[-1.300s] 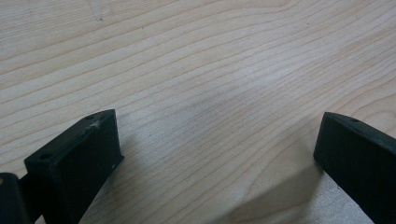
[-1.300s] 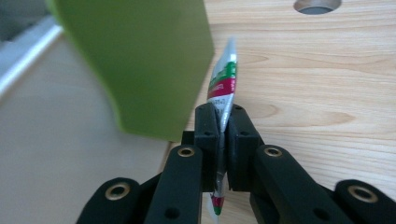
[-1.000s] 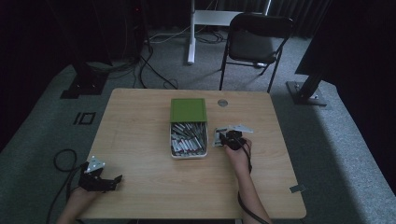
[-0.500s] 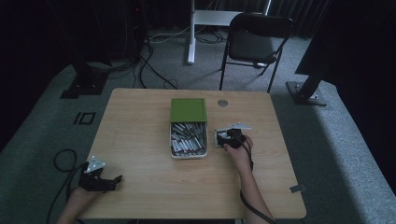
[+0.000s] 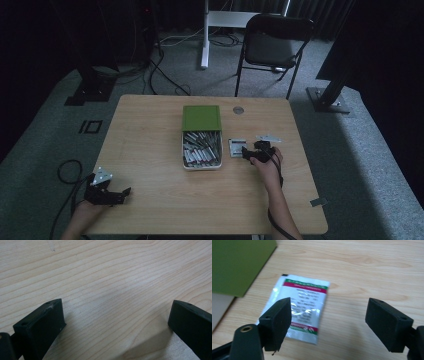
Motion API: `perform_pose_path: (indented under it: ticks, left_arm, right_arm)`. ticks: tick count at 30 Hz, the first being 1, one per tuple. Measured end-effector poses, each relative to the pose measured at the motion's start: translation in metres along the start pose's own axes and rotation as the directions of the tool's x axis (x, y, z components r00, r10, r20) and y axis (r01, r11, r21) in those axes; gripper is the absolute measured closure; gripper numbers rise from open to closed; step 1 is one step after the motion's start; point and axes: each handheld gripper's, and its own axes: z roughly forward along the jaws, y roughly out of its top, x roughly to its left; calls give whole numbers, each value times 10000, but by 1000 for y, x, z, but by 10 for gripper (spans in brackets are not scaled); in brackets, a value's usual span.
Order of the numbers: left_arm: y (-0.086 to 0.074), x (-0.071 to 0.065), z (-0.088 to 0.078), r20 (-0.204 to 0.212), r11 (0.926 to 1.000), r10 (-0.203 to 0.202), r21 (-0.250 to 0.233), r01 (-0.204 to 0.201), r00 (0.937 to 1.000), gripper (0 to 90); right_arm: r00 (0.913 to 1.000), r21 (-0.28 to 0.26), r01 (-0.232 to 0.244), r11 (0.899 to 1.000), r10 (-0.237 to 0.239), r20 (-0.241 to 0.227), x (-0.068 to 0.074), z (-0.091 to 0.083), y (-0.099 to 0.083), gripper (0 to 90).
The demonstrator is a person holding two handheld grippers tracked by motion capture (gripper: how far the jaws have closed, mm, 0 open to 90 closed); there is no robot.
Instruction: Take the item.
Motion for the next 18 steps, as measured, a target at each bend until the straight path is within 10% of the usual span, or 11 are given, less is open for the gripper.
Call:
perform_pose_path:
  ticks: [18]
  left_arm:
    - [0,0,0,1,10000,-3,-4,3,10000,14]
  right_arm:
    - [9960,-49,-479,9988,481,748,-33,-31,-24,189]
